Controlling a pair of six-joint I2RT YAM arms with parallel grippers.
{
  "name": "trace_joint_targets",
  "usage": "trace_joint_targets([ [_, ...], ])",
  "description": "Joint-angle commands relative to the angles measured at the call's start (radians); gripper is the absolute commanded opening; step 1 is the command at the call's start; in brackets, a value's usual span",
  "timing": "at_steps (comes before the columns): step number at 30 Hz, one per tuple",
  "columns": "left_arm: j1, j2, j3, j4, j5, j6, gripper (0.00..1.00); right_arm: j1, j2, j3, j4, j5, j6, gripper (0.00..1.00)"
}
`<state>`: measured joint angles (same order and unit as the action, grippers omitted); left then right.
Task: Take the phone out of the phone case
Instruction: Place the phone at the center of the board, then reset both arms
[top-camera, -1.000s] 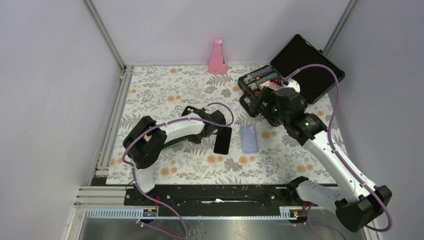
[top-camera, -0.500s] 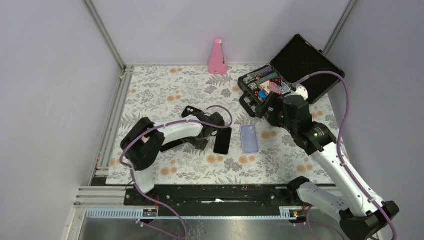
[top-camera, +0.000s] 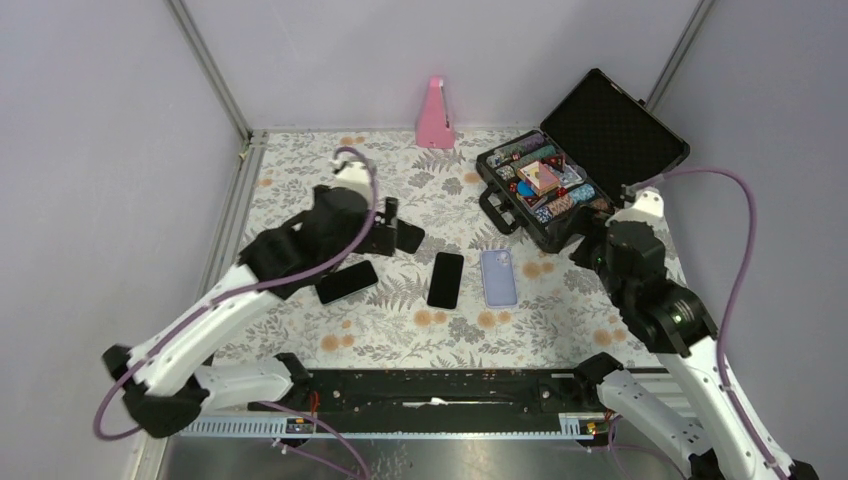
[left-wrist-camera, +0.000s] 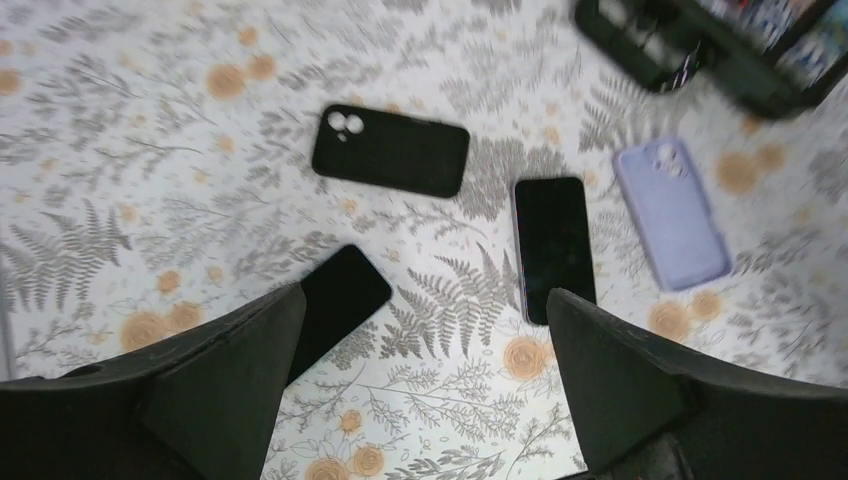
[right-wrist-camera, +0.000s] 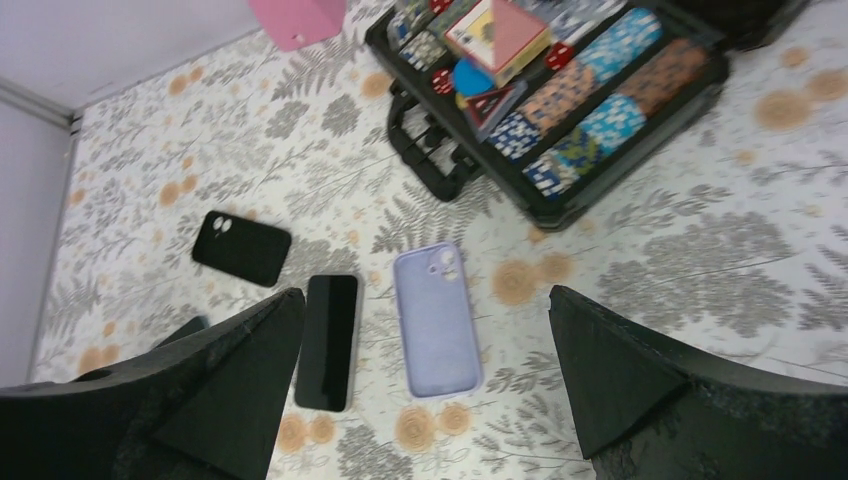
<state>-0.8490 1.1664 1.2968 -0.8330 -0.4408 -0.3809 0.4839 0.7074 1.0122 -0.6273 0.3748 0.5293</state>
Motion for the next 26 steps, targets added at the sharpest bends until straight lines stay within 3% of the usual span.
trace_joint_targets([
  [1, -0.001, -0.179, 0.016, 0.015, -0.205, 0.011, 0.99, -0.003, -0.080, 0.049, -0.045, 0.185, -0.115, 0.99],
  [9, -0.001, -0.488, -0.038, 0.099, -0.474, -0.002, 0.99, -0.003, -0.201, 0.089, -0.027, 0.370, -0.229, 1.00],
  [14, -0.001, -0.627, -0.078, 0.225, -0.524, 0.088, 0.99, -0.004, -0.277, 0.097, 0.007, 0.476, -0.273, 1.00],
  [18, -0.001, -0.656, -0.082, 0.265, -0.526, 0.152, 0.99, -0.004, -0.324, 0.092, 0.046, 0.552, -0.309, 1.00],
  [26, -0.001, -0.641, -0.078, 0.275, -0.536, 0.161, 0.99, -0.004, -0.342, 0.089, 0.064, 0.559, -0.324, 1.00],
])
